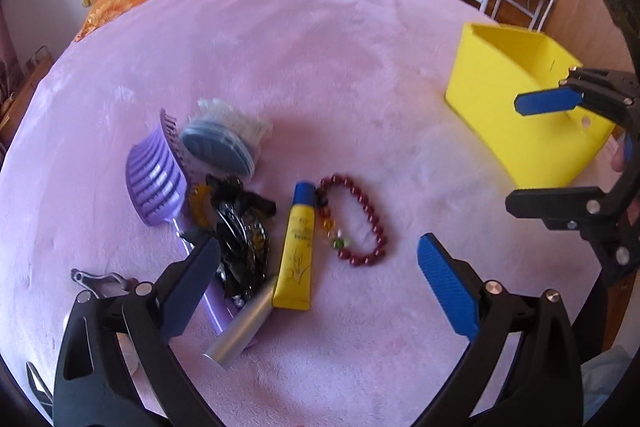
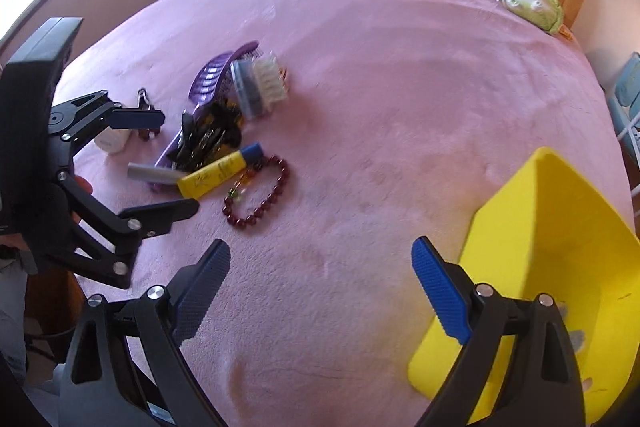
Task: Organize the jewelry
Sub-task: 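Withdraw the right tool while moving the left tool toward the red bead bracelet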
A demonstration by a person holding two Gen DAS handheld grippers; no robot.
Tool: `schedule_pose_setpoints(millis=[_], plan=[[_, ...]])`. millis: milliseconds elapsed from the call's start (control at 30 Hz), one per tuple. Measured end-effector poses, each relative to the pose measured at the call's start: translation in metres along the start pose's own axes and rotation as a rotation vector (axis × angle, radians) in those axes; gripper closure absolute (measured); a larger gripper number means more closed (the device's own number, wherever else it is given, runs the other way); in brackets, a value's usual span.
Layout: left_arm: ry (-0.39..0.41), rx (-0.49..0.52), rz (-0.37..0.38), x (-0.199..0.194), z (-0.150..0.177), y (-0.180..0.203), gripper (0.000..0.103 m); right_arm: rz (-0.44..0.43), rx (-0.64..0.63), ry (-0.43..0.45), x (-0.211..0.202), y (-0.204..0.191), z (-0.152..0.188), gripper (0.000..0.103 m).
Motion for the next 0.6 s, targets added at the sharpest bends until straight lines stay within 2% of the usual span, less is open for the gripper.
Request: schedule_pose_setpoints(millis=[100, 267, 333, 367, 400, 433, 467, 600], plan=[[-0.001, 0.023, -0.003, 0.014, 0.006, 0.003, 0.006, 0.01, -0.022, -0.009, 0.011, -0.007, 0.009, 0.01], [0.058, 0.082, 0.023, 0.017, 0.008, 0.018, 0.006, 0.011, -0.044, -0.013, 0.014, -0.011, 0.02, 0.01], [0.071, 0.117, 0.031, 0.017, 0.009, 0.025, 0.009, 0.014, -0.051, -0.01, 0.013, -0.011, 0.021, 0.01], [0.069, 0.133, 0.035, 0.017, 0.009, 0.029, 0.016, 0.014, -0.053, -0.008, 0.013, -0.01, 0.021, 0.01], [0.07, 0.142, 0.029, 0.017, 0.007, 0.032, 0.034, 0.014, -0.052, -0.007, 0.012, -0.01, 0.021, 0.01], [0.066, 0.15, 0.013, 0.018, 0.006, 0.034, 0.044, 0.014, -0.05, -0.005, 0.012, -0.009, 0.021, 0.01], [0.057, 0.148, 0.0, 0.02, 0.004, 0.035, 0.049, 0.012, -0.045, -0.004, 0.012, -0.008, 0.022, 0.01], [0.018, 0.102, 0.062, 0.026, 0.002, 0.033, 0.049, 0.007, -0.033, -0.003, 0.012, -0.006, 0.023, 0.01]])
Point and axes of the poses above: each gripper's, at about its wrist camera, not at the fingertips, and x roughly the way its jaws point, y to its right, z to its underside, the point moved 3 cm from there along x, roughly the way its jaws point, and after that the axes turned 7 degrees about -z, right-handed, at the moved point
